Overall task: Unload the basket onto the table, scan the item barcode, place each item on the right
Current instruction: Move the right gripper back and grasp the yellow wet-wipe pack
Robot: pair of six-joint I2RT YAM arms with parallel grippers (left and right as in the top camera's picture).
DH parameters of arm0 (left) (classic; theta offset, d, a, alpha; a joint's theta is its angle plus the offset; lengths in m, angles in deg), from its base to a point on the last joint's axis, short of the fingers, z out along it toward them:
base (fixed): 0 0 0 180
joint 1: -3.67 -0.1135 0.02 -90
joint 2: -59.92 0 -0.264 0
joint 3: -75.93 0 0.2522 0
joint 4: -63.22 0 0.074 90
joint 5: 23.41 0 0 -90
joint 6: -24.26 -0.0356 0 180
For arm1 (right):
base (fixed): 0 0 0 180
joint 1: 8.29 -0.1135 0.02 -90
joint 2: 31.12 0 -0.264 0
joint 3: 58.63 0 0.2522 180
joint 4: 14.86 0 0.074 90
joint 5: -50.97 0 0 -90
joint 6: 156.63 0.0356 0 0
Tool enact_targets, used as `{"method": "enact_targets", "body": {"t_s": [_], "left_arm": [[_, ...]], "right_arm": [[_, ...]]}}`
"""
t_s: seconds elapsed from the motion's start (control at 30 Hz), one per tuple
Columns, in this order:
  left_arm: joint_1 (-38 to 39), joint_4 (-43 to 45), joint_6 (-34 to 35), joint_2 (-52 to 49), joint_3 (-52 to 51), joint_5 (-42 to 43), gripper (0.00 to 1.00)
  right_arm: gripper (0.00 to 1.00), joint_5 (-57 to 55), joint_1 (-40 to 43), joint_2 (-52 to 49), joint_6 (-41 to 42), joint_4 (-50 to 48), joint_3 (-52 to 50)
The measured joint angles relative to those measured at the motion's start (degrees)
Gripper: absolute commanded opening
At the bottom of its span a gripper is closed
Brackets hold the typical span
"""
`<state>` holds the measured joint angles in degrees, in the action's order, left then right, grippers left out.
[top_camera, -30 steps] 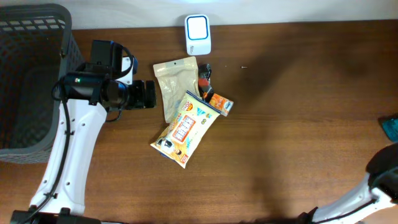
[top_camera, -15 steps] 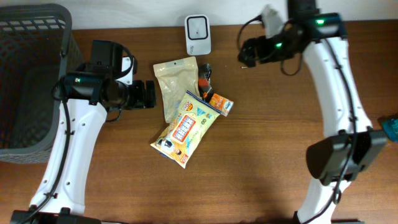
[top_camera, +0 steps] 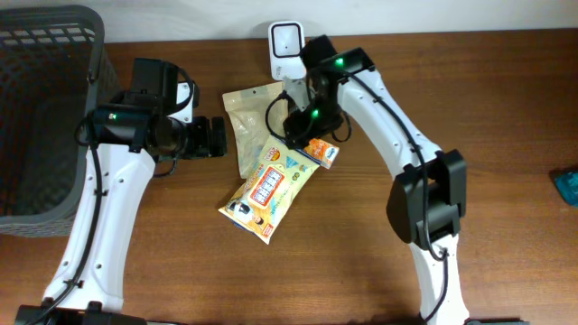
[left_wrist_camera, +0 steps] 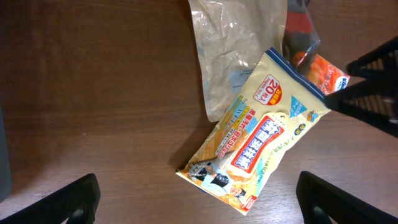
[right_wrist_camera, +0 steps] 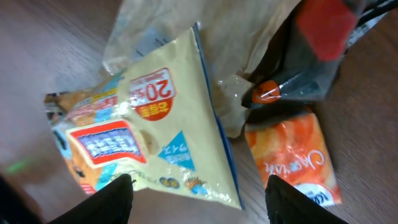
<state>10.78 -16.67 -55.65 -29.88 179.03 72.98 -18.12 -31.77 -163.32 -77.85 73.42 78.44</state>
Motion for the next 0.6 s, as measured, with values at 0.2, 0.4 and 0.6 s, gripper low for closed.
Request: {"method": "enact_targets", "body": {"t_s": [0.2,0.4,0.6], "left_arm": [[0.0,0.0,0.0,0.0,0.0,0.0,0.99],[0.0,0.0,0.0,0.0,0.0,0.0,0.99],[0.0,0.0,0.0,0.0,0.0,0.0,0.99]], "right_arm": [[0.51,0.2,0.0,-3.6,-0.4,-0.4,0.0],[0.52,1.8,-0.3,-3.6,-0.6,-0.6,0.0],[0.52,-0.1,-0.9,-3.6,-0.5,-2.8,0.0]]}}
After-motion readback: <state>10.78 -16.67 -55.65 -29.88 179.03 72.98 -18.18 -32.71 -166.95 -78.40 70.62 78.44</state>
